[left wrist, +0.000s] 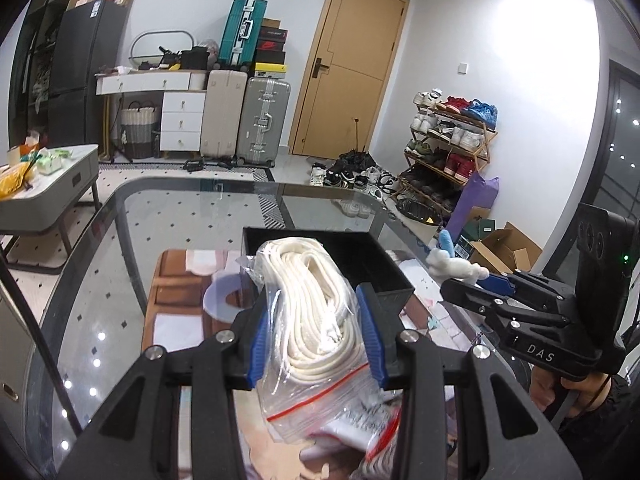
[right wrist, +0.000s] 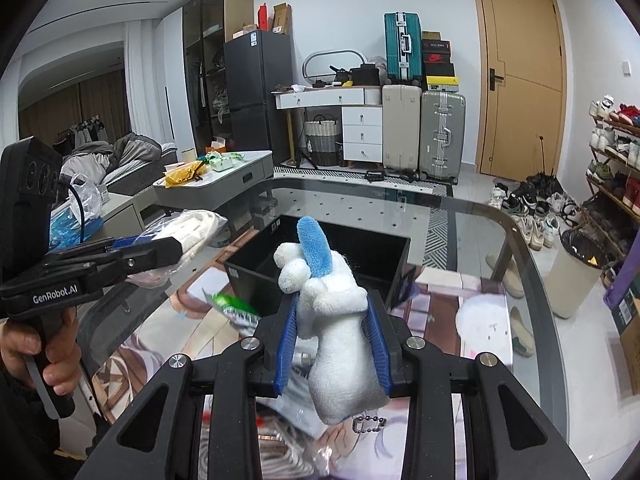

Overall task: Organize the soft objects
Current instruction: 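Carry the rope bag and plush toy over the black box with both grippers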

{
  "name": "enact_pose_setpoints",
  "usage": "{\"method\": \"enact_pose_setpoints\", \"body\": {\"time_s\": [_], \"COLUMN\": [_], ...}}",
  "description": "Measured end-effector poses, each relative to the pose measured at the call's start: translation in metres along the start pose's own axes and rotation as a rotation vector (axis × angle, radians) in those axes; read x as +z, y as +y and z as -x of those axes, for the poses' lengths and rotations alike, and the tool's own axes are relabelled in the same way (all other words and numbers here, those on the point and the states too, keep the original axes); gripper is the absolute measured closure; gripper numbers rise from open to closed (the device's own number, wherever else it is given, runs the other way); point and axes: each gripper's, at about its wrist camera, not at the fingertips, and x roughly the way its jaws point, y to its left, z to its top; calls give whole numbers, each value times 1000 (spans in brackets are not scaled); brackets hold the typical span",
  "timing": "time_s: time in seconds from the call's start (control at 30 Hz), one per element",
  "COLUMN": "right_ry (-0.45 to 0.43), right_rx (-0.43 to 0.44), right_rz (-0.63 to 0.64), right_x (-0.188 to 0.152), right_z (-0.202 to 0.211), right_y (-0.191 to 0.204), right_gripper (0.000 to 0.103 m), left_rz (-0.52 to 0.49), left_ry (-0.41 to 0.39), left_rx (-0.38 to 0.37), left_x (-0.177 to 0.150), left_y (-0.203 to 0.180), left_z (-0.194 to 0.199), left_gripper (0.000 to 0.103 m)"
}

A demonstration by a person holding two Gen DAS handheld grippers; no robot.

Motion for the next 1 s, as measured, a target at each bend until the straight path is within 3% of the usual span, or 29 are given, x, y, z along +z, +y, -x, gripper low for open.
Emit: {"method": "enact_pose_setpoints", "body": {"time_s": [0.47,1.0], "right_ry": [-6,57], "right_rx": [19,48], "right_rz": [-48,-55], "right_x": [27,43], "right_z": [-37,-97], "right_y": [-19,-28], "right_gripper": [70,70], "left_rz": [-55,-62], "left_ry": [-25,13], "left_rx": [28,40], "left_x": [25,28], "left_y": [-6,-6], "left_z": [-45,-98], "left_gripper": [64,64]}}
